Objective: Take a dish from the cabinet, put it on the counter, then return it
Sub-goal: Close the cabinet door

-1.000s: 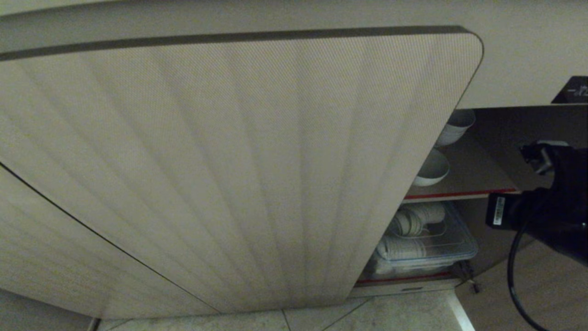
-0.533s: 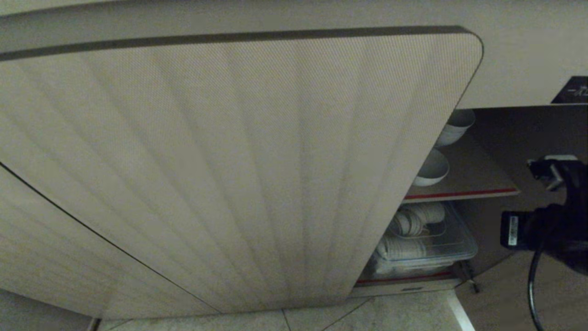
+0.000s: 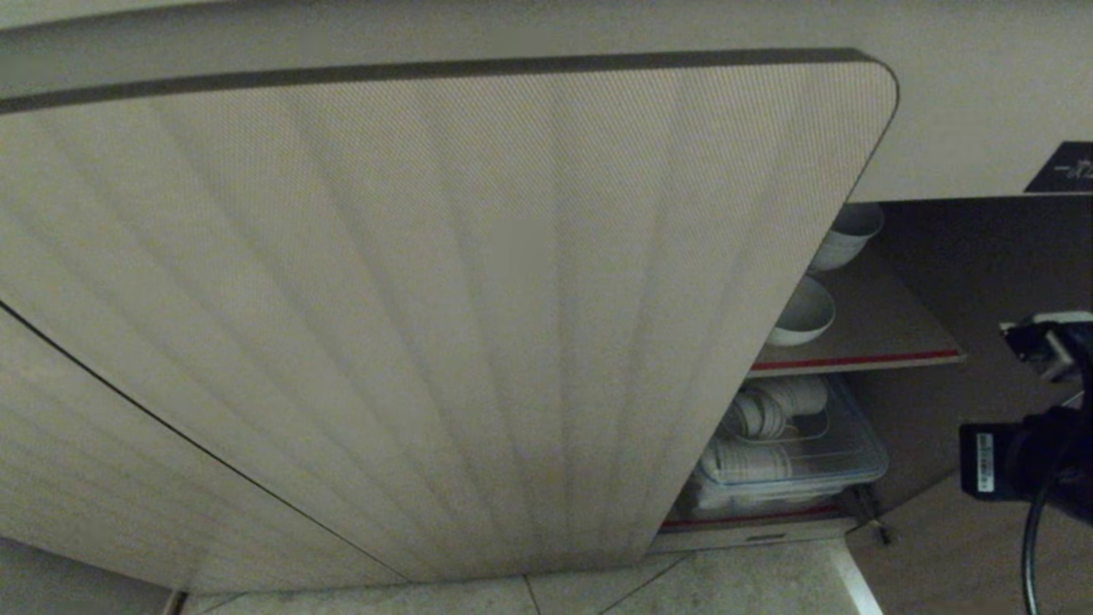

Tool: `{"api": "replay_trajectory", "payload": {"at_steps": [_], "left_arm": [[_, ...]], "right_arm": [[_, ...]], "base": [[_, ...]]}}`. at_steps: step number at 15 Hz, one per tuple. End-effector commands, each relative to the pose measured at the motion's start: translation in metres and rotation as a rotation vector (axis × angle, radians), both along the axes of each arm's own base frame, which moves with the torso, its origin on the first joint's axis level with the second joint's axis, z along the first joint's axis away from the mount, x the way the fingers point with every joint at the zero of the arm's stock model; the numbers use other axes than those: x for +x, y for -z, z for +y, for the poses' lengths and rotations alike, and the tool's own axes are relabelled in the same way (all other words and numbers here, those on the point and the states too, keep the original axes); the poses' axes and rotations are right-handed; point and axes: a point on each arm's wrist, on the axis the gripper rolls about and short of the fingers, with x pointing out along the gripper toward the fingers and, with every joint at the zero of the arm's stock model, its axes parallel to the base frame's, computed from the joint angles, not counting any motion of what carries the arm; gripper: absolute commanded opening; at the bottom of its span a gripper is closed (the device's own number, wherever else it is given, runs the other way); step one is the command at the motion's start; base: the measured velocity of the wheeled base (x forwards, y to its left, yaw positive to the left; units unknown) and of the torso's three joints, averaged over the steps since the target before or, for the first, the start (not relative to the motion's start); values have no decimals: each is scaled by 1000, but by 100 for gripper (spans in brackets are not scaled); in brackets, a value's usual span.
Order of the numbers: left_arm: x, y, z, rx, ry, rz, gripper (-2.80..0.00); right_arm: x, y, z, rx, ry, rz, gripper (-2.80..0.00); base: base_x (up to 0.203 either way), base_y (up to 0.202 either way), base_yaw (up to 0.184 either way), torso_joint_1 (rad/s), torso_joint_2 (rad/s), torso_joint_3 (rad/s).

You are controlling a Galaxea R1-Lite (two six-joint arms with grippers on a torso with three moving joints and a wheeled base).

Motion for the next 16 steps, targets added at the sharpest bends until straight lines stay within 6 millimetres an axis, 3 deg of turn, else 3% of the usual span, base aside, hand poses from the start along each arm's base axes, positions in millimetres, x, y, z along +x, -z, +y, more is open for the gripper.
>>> {"api": "replay_trajectory", "payload": {"at_steps": [1, 16], "left_arm": [[0, 0, 0, 0, -1, 0, -280], [0, 0, 0, 0, -1, 0, -280]], "right_arm": [[-4, 1, -1, -21, -10, -5, -280], [-42, 12, -34, 13, -45, 80, -280]], "base": [[0, 0, 0, 0, 0, 0], [0, 0, 0, 0, 0, 0]]}}
